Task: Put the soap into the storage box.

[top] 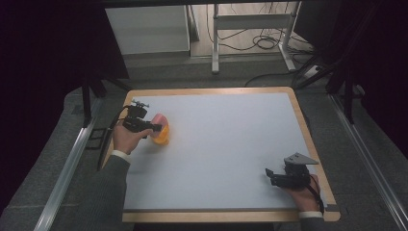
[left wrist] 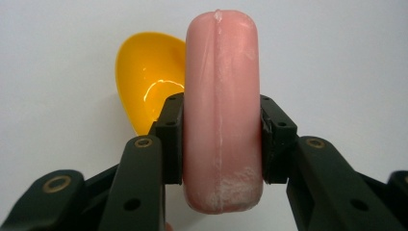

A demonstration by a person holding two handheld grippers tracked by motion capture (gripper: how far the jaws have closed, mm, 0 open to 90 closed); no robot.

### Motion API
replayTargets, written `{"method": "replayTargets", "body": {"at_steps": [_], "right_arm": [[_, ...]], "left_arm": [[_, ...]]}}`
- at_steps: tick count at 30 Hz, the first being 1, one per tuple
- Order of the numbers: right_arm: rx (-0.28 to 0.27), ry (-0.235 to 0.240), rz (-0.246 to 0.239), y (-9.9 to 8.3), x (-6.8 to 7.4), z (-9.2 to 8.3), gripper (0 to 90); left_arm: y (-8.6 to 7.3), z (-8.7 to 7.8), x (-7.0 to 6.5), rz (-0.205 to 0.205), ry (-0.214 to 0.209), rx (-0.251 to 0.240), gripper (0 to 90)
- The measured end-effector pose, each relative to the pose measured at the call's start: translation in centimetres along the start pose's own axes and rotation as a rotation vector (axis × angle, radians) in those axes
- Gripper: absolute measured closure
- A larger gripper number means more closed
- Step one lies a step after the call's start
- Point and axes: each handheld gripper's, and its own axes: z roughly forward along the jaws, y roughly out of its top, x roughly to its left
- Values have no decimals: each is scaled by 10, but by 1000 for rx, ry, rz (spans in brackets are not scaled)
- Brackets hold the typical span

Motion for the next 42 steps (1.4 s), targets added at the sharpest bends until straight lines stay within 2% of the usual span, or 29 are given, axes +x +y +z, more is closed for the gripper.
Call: {"method": "replayTargets", "body": {"at_steps": [8, 18, 23, 29, 34, 36, 39, 42], "right_arm": [[1, 0, -2, 0, 0, 0, 151], [6, 2, -4, 0, 1, 2, 151], [8, 2, -4, -1, 0, 2, 152], [6, 3, -4, 0, 1, 2, 151], [9, 3, -4, 0, 1, 2, 151], [6, 3, -5, 0, 1, 2, 151], [6, 2, -6, 0, 1, 2, 151], [10, 3, -4, 0, 1, 3, 151]], "left_arm": [[6, 1, 6, -42, 16, -10, 604], [8, 13, 11, -82, 44, 11, 604], [8, 17, 9, -81, 47, 25, 603], [7, 22, 10, -110, 63, 36, 603], [5, 25, 10, -108, 68, 43, 601], [5, 25, 11, -111, 71, 30, 598], [6, 19, 9, -107, 42, -4, 552], [8, 13, 6, -100, 49, -17, 517]]}}
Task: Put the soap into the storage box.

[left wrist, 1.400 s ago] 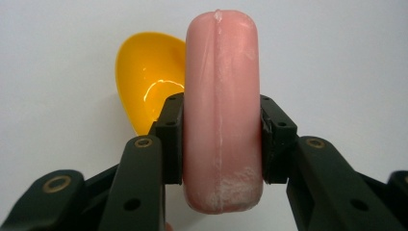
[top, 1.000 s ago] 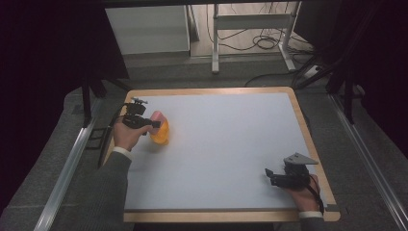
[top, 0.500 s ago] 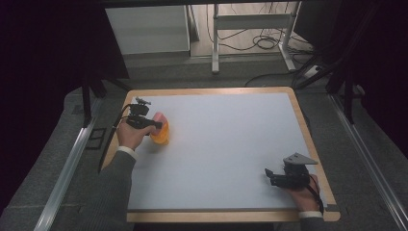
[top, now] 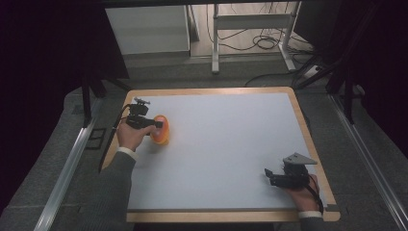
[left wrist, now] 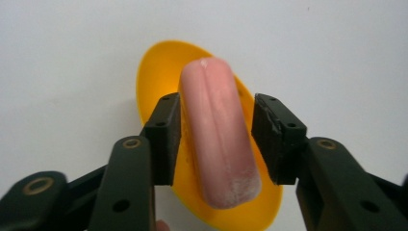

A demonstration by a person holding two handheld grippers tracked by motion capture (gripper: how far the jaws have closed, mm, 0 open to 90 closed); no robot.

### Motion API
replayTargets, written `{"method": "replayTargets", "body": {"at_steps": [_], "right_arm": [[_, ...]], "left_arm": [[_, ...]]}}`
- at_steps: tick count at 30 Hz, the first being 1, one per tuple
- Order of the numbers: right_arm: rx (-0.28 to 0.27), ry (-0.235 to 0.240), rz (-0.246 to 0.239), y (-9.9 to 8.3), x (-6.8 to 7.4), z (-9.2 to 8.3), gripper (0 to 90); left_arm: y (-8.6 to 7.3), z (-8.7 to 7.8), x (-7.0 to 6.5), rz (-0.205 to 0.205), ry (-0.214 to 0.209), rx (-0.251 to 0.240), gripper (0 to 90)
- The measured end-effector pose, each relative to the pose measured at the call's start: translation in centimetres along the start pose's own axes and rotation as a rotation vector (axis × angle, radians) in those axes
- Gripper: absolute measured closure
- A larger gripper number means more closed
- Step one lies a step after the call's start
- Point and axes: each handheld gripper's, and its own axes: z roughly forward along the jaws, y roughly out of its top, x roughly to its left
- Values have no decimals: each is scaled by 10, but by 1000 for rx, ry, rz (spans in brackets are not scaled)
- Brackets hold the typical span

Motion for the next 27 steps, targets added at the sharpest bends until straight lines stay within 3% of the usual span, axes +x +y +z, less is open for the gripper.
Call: {"method": "replayTargets", "body": {"at_steps": [1, 5, 19, 27], "right_arm": [[1, -1, -2, 0, 0, 0, 151], [0, -1, -4, 1, 1, 0, 151], [-14, 11, -6, 3, -1, 3, 152], [-14, 10, -15, 6, -1, 5, 152]], "left_arm": [[0, -1, 0, -2, 3, -4, 452], [1, -6, -1, -1, 3, -15, 368], [-7, -13, -7, 58, -54, -34, 295], [-20, -25, -10, 89, -81, -76, 277]]}}
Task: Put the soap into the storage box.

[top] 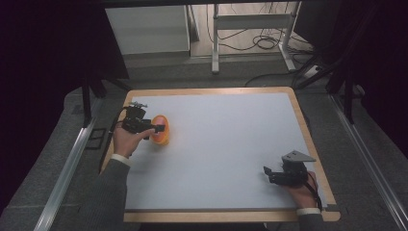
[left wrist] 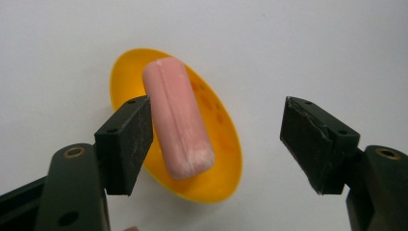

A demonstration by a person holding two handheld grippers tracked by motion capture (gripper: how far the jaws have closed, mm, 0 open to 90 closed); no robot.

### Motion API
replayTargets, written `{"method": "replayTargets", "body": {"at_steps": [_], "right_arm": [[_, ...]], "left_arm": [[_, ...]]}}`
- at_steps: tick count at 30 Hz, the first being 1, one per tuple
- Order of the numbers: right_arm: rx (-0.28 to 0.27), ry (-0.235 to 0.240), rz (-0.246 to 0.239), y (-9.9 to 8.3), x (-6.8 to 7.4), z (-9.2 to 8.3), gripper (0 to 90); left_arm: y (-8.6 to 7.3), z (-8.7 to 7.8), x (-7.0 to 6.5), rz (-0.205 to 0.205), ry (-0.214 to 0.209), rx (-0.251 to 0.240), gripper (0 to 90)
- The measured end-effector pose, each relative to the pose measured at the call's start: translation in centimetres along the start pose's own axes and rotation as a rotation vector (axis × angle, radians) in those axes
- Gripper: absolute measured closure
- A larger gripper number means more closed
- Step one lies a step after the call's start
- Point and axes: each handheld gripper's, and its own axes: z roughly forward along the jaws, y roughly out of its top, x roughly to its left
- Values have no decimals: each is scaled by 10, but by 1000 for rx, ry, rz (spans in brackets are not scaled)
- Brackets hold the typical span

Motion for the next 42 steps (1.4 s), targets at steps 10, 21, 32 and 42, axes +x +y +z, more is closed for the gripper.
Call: {"method": "replayTargets", "body": {"at_steps": [10, 21, 32, 42], "right_arm": [[0, -1, -14, 5, 10, 0, 151], [1, 8, -27, 9, 11, 5, 151], [-4, 8, -19, 8, 12, 3, 151], [-8, -4, -29, 7, 14, 3, 152]], "left_arm": [[-21, -21, -13, 19, -71, -56, 265], [-58, -34, -34, 73, -151, -97, 259], [-103, -21, -50, 123, -183, -81, 260], [-129, -4, -49, 106, -205, -82, 260]]}}
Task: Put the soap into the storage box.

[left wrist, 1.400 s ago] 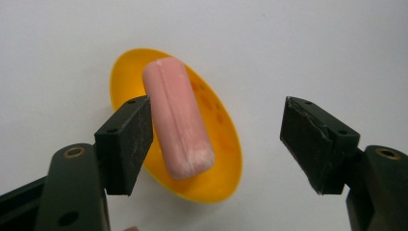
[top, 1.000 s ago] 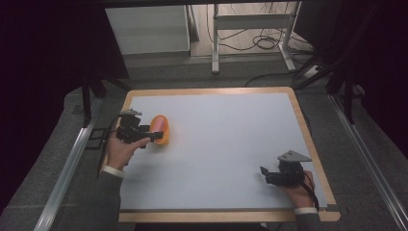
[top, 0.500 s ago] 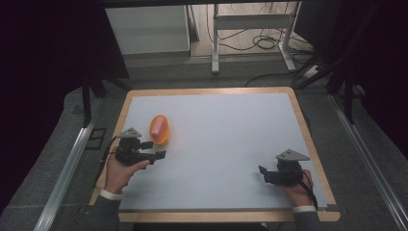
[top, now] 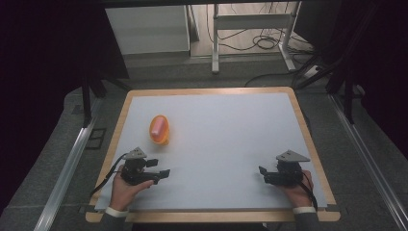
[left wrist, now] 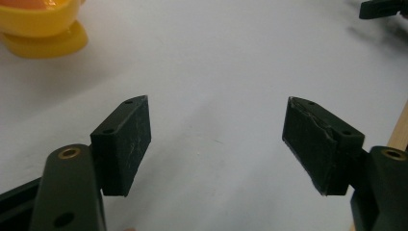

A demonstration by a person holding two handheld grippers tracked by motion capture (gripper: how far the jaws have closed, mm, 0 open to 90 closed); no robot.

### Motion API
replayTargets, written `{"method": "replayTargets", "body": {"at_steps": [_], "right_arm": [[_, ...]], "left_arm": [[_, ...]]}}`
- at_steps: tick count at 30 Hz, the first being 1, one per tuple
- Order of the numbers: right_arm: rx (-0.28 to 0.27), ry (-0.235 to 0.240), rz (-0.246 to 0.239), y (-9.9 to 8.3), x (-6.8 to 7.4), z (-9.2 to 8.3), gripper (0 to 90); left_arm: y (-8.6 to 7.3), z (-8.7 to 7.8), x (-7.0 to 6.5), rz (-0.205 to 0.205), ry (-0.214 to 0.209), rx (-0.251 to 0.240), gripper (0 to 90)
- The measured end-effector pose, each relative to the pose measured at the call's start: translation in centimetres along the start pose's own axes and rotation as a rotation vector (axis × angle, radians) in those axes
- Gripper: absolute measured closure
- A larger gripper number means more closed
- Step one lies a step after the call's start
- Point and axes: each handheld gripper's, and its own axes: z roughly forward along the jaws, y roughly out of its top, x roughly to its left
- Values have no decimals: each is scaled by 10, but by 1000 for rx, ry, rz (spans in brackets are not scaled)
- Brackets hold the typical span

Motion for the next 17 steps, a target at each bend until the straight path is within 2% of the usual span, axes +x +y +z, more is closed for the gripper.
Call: {"method": "replayTargets", "body": {"at_steps": [2, 17], "right_arm": [[-5, 3, 0, 0, 0, 0, 151], [-21, 12, -5, 3, 1, -3, 151]], "left_arm": [[-1, 4, 0, 9, 11, 33, 258], [-1, 0, 0, -1, 21, -1, 259]]}}
